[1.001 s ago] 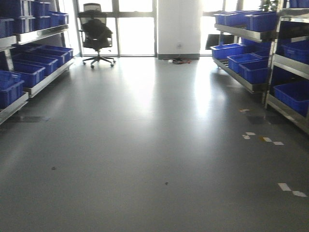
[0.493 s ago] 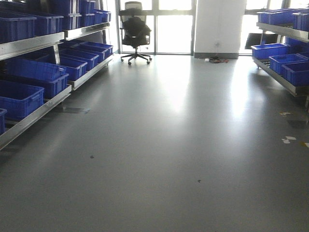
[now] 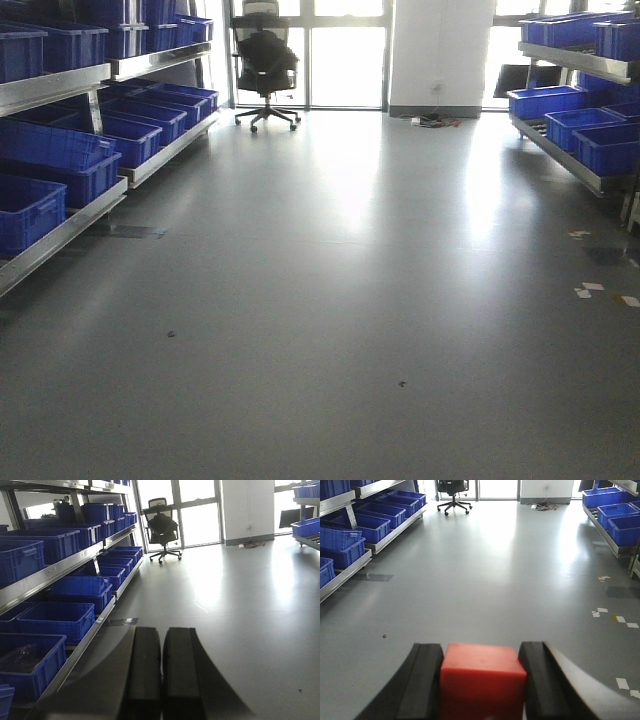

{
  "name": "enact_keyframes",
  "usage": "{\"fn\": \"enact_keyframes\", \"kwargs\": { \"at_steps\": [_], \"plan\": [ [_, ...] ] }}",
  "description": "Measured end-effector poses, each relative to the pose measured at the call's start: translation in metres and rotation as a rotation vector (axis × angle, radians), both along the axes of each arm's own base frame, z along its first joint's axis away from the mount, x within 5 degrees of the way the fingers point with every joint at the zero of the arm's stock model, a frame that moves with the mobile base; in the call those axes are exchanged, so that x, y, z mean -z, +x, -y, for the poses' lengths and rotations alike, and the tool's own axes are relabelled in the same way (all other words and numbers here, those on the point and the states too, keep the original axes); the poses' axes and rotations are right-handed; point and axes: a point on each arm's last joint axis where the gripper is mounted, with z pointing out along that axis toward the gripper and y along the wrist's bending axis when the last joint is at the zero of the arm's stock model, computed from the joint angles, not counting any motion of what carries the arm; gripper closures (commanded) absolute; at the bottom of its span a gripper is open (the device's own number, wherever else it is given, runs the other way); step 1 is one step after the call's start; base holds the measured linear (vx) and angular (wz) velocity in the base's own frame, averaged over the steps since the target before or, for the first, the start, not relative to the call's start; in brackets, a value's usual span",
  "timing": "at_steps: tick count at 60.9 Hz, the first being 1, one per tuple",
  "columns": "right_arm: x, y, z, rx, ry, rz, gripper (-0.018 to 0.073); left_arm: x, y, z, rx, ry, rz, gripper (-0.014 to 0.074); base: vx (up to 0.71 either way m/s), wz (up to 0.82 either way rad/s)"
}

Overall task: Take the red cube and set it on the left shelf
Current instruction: 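Drive the base across the floor toward the rack of blue bins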

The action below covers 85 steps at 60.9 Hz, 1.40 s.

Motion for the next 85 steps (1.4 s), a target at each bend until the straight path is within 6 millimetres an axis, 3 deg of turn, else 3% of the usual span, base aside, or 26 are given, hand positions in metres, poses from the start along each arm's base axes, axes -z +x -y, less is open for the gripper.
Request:
{"fn": "enact_keyframes", "kwargs": {
  "at_steps": [42, 85],
  "plan": [
    [0.0, 0.0, 0.0, 0.0, 0.0, 0.0, 0.0502, 0.0, 0.0, 0.0, 0.0, 0.0, 0.0, 0.0491, 0.29, 0.07],
    [0.0, 0.0, 0.0, 0.0, 0.0, 0.0, 0.0502, 0.0, 0.0, 0.0, 0.0, 0.0, 0.0, 0.0491, 0.46, 0.12]
  ]
}}
